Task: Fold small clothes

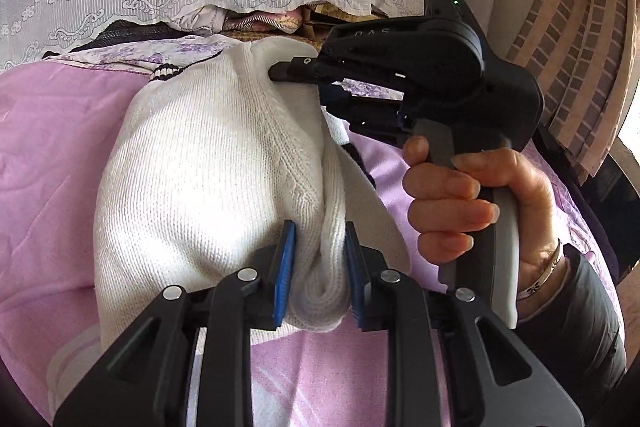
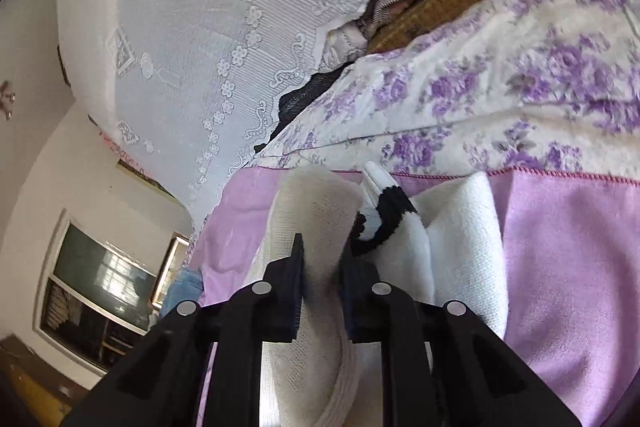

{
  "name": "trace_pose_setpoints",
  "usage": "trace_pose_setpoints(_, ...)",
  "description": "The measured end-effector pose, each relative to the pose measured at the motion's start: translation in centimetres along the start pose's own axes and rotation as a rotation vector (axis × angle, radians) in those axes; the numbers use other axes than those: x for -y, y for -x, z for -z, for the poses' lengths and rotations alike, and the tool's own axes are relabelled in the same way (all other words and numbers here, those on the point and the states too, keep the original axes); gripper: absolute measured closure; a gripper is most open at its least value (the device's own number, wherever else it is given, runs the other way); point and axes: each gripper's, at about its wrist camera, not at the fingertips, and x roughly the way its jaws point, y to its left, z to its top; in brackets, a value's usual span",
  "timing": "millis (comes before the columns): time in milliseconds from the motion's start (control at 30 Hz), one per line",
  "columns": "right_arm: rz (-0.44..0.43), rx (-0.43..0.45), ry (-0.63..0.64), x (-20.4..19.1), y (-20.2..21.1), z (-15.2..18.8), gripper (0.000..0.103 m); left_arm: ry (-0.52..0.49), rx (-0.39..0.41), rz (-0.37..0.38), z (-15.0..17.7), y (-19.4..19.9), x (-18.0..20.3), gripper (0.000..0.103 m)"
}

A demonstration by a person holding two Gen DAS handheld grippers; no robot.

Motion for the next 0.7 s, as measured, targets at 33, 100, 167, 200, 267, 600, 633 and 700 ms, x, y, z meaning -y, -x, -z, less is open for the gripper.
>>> trace_pose_setpoints(33, -0.004, 0.014, 0.023, -0.7, 0.4, 0.0, 0.088, 0.001, 0.008, 0.002, 0.0, 0.3, 0.0, 0.081)
trace_pose_setpoints(100, -0.025, 0.049, 0.067, -2.2, 1.5, -0.3, 0.088, 0.002, 0.038, 0.025, -0.4, 1.1, 0.4, 0.081)
trace_pose_setpoints(167, -0.016, 0.090, 0.110, -3.0, 2.8, -0.7, 0.088, -0.004, 0.056, 0.055, -0.9, 1.6, 1.0, 0.081)
trace_pose_setpoints(200, 0.006, 0.096, 0.111, -2.7, 3.1, -1.0, 0.088, -0.001, 0.054, 0.067, -1.1, 1.5, 1.3, 0.081)
trace_pose_setpoints(267, 0.065, 0.079, 0.064, -0.4, 2.8, -1.2, 0.088, 0.018, 0.014, 0.076, -1.1, 0.2, 1.4, 0.081)
trace_pose_setpoints(600, 0.159, 0.027, -0.114, 5.0, 1.9, 0.0, 0.085, 0.023, -0.027, 0.161, 0.0, 1.5, 0.1, 0.074)
trace_pose_setpoints(633, 0.174, 0.061, -0.125, 4.8, 2.7, -0.1, 0.083, 0.028, -0.008, 0.151, -0.2, 2.3, -0.5, 0.074)
trace_pose_setpoints(700, 0.202, 0.135, -0.095, 3.8, 4.6, -0.3, 0.083, 0.051, 0.035, 0.118, -0.8, 3.7, -2.0, 0.071)
